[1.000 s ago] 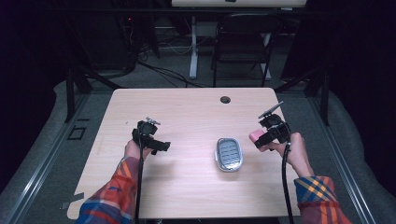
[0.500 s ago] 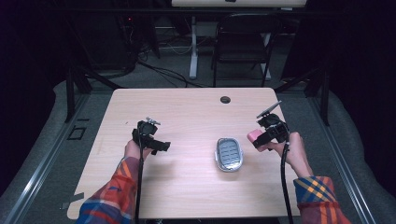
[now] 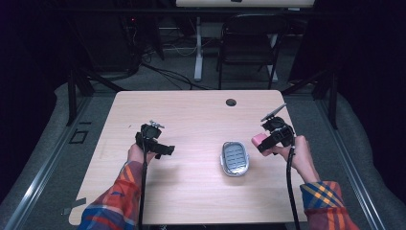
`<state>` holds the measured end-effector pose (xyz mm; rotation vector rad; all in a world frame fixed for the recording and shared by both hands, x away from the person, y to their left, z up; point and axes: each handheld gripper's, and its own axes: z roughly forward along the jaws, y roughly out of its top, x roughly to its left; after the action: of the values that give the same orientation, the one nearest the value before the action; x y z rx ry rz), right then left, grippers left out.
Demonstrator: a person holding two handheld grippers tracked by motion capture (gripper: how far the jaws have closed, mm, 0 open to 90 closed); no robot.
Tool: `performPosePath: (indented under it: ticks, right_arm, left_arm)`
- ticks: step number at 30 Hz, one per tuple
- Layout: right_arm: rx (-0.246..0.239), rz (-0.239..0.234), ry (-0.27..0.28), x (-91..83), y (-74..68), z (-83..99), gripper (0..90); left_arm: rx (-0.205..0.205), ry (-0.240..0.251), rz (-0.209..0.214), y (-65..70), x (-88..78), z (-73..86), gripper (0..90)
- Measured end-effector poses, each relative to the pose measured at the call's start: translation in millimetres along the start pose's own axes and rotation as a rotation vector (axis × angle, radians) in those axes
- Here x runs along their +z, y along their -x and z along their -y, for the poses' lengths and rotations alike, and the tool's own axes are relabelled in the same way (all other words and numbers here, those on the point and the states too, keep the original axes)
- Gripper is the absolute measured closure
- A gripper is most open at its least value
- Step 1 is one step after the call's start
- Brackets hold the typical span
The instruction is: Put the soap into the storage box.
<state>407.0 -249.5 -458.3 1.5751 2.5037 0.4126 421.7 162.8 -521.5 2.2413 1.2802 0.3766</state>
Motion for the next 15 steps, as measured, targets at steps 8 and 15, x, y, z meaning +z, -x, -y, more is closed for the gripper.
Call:
performPosePath:
  ticks: [8, 15]
  right_arm:
    - [-0.033, -0.006, -0.011, -0.2, -6.7, -4.8, 37.1]
    - [-0.059, -0.013, -0.013, 2.5, -16.2, -8.4, 37.0]
  left_arm:
    - [0.001, -0.001, 0.003, -0.6, -0.3, 0.1, 1.7]
    - [-0.001, 0.001, 0.002, -0.5, -0.3, 0.2, 1.7]
